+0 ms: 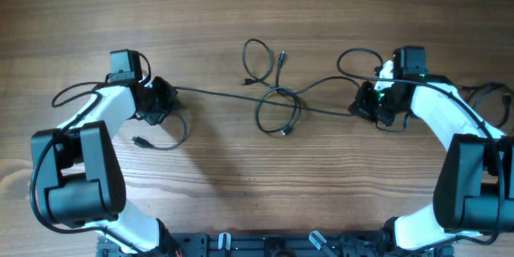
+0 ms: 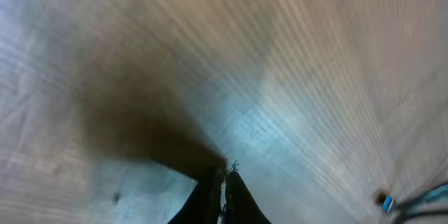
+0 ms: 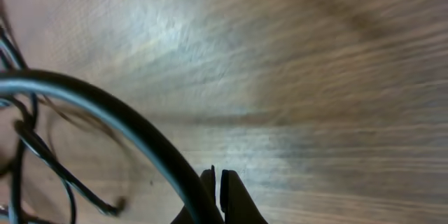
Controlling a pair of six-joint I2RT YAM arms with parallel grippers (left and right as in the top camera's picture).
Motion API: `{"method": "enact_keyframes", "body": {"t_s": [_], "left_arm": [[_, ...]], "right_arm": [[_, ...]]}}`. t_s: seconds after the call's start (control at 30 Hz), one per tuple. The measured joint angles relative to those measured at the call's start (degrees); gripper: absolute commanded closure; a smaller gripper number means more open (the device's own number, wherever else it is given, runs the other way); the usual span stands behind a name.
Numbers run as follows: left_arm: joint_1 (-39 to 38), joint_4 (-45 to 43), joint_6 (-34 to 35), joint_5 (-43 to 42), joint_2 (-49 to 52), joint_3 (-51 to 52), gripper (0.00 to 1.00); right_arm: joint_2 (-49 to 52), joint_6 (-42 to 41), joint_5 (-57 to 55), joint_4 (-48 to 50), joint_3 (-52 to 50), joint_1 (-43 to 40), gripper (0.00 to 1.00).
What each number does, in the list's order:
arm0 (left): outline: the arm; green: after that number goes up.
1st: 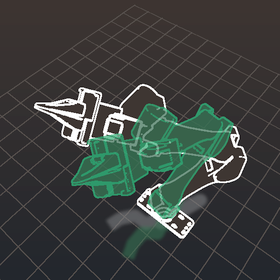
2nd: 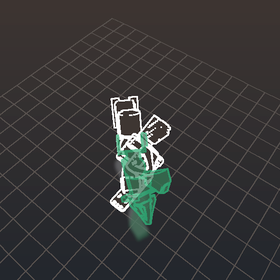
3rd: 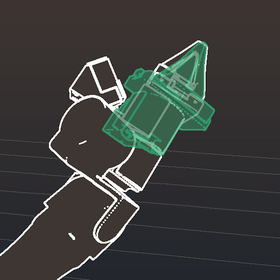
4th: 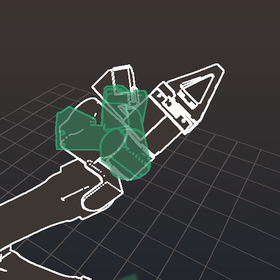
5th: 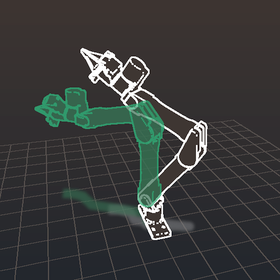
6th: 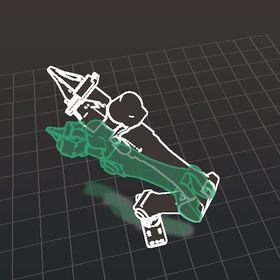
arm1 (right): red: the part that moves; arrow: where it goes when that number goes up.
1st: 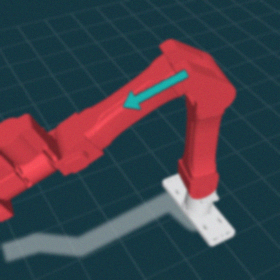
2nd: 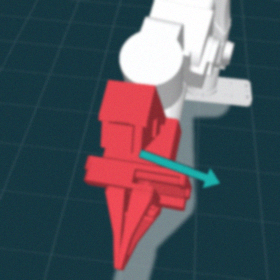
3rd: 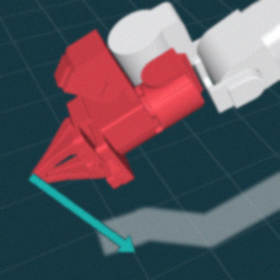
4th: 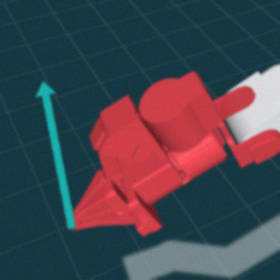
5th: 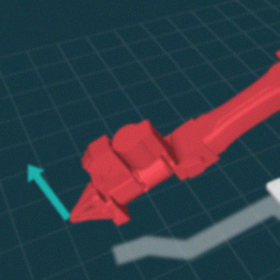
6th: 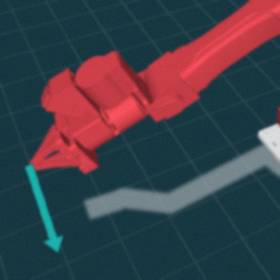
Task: Untangle cables
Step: 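Pull the grippers apart, stretching the cable between them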
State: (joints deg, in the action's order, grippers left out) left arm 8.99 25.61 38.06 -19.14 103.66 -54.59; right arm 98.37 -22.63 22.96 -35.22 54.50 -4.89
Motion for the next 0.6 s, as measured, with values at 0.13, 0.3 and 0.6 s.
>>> {"method": "enact_keyframes", "body": {"t_s": [0.13,0.3,0.6], "left_arm": [[5.25,4.44,-0.07,-5.05,0.00,0.37,0.96],[11.26,6.34,0.11,-8.37,0.02,1.16,0.96],[15.37,2.84,3.85,-0.50,-0.31,0.00,0.96]], "right_arm": [[0.00,-2.93,3.17,4.11,0.00,-4.42,0.96],[0.00,-3.15,5.22,4.52,-0.07,-6.47,0.58],[0.00,7.41,7.96,4.94,-0.04,-14.45,0.15]]}}
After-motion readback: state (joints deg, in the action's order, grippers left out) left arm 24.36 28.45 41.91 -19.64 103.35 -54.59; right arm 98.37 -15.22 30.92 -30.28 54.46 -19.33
